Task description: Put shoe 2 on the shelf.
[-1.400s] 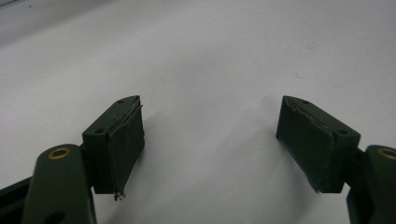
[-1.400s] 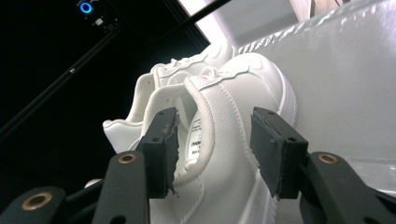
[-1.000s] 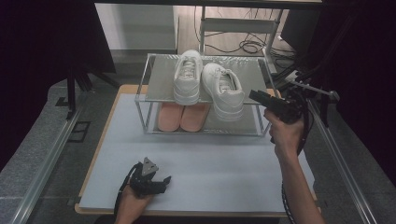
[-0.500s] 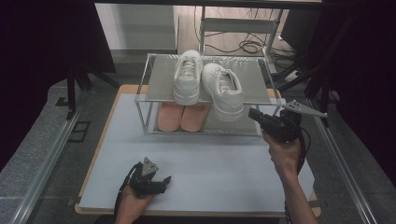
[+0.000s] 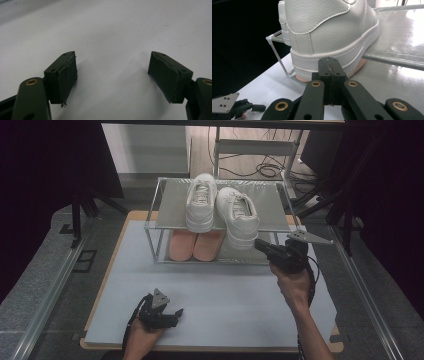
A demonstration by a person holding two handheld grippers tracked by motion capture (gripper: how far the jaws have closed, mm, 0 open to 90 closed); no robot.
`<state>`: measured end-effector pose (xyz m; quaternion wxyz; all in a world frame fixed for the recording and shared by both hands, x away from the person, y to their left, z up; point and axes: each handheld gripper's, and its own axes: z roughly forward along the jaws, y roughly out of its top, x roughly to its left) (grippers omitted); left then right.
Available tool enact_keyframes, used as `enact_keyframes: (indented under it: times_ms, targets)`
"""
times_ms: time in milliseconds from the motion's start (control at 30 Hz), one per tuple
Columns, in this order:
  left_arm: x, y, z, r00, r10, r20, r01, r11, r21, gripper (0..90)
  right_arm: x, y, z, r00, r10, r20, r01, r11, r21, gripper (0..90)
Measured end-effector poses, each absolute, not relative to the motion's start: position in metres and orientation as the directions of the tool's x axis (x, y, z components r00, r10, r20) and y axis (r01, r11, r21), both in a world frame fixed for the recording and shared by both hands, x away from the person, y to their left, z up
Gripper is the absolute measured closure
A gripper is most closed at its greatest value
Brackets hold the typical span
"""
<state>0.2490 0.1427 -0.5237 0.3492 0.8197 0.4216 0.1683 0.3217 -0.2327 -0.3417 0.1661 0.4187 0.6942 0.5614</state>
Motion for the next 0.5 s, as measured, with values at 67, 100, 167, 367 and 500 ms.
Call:
enact_keyframes:
  times_ms: [67, 100, 167, 367, 500]
  targets:
    - [0.249, 0.143, -0.524, 0.588, 0.809, -0.019, 0.574, -0.401, 0.714, 23.0, 0.324, -0.226, -0.342, -0.602, 0.761, 0.243, 0.397, 0.022, 0.917, 90.0]
    - [0.249, 0.143, -0.524, 0.588, 0.809, -0.019, 0.574, -0.4, 0.714, 23.0, 0.325, -0.223, -0.342, -0.602, 0.762, 0.24, 0.398, 0.025, 0.917, 90.0]
    - [0.249, 0.143, -0.524, 0.588, 0.809, -0.019, 0.573, -0.4, 0.715, 23.0, 0.327, -0.218, -0.342, -0.604, 0.761, 0.239, 0.398, 0.028, 0.917, 90.0]
    - [0.249, 0.143, -0.524, 0.588, 0.809, -0.019, 0.574, -0.4, 0.715, 23.1, 0.335, -0.204, -0.342, -0.594, 0.768, 0.237, 0.406, 0.032, 0.913, 90.0]
    - [0.249, 0.142, -0.524, 0.586, 0.81, -0.023, 0.574, -0.395, 0.717, 23.1, 0.34, -0.198, -0.343, -0.594, 0.766, 0.246, 0.406, 0.022, 0.914, 90.0]
